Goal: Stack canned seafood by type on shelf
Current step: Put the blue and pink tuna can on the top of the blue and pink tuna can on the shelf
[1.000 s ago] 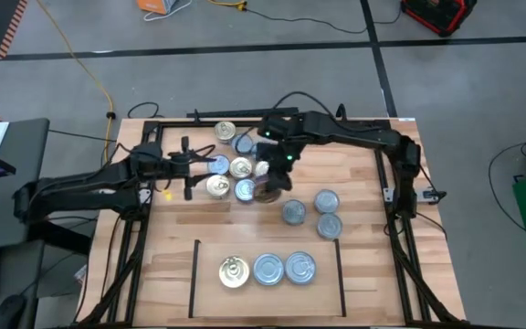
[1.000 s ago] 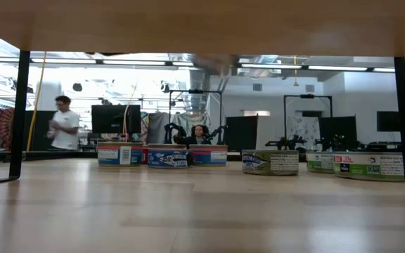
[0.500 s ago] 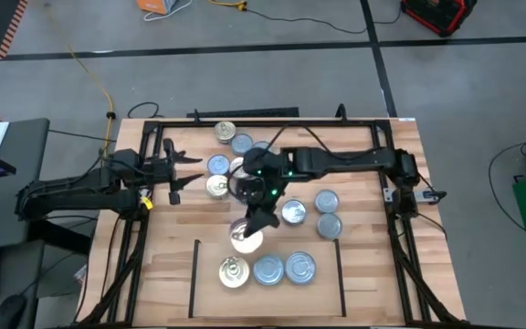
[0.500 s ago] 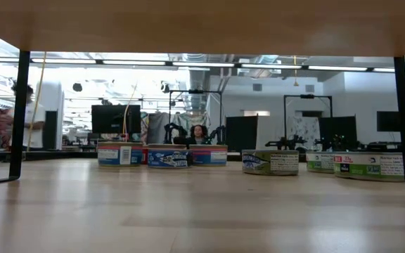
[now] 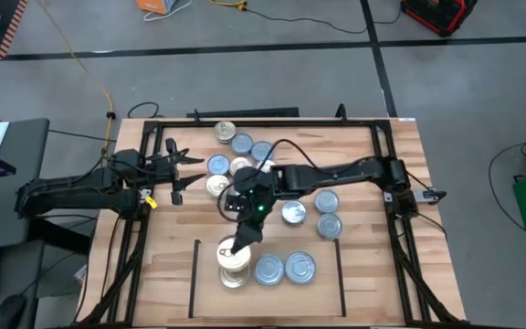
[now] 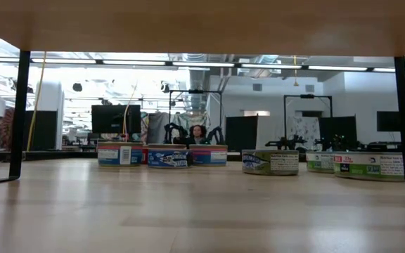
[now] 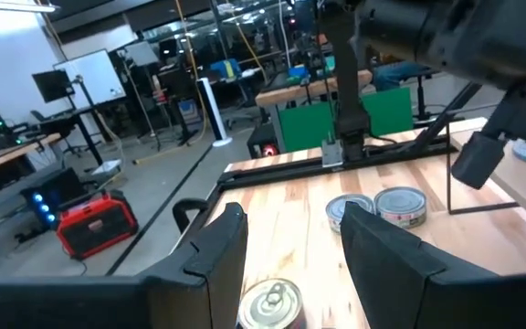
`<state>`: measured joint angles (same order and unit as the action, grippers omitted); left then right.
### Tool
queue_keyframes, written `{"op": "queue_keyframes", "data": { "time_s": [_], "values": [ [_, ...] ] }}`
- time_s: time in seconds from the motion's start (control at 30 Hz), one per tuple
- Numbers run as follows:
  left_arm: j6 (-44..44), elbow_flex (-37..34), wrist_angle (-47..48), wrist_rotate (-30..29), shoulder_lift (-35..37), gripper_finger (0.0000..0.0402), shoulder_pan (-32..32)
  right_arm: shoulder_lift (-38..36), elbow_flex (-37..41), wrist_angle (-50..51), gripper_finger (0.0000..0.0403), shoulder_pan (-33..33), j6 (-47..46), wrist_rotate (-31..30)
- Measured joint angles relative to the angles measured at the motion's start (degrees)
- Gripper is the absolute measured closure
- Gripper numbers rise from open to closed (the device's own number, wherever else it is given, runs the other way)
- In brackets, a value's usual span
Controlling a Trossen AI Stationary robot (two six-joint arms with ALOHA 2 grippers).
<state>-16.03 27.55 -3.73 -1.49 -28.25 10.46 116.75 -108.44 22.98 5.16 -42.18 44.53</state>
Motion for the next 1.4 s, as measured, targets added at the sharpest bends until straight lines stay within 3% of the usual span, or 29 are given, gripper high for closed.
{"op": "queue_keyframes", "data": {
  "time_s": [0.53, 0.8, 1.4],
  "values": [
    [-0.9, 0.0, -0.2, 0.1, 0.0, 0.0233, 0.0, 3.7, 0.1, -2.9, 0.0187, 4.1, 1.0, -0.8],
    [-1.0, 0.0, 0.1, 0.4, 0.0, 0.0233, 0.0, 5.1, 0.0, -2.9, 0.0188, 3.0, -2.4, 2.1],
    [-1.7, 0.0, 0.3, 1.2, 0.2, 0.0233, 0.0, 5.5, 0.1, -5.2, 0.0118, 2.9, -8.1, 3.4]
  ]
}}
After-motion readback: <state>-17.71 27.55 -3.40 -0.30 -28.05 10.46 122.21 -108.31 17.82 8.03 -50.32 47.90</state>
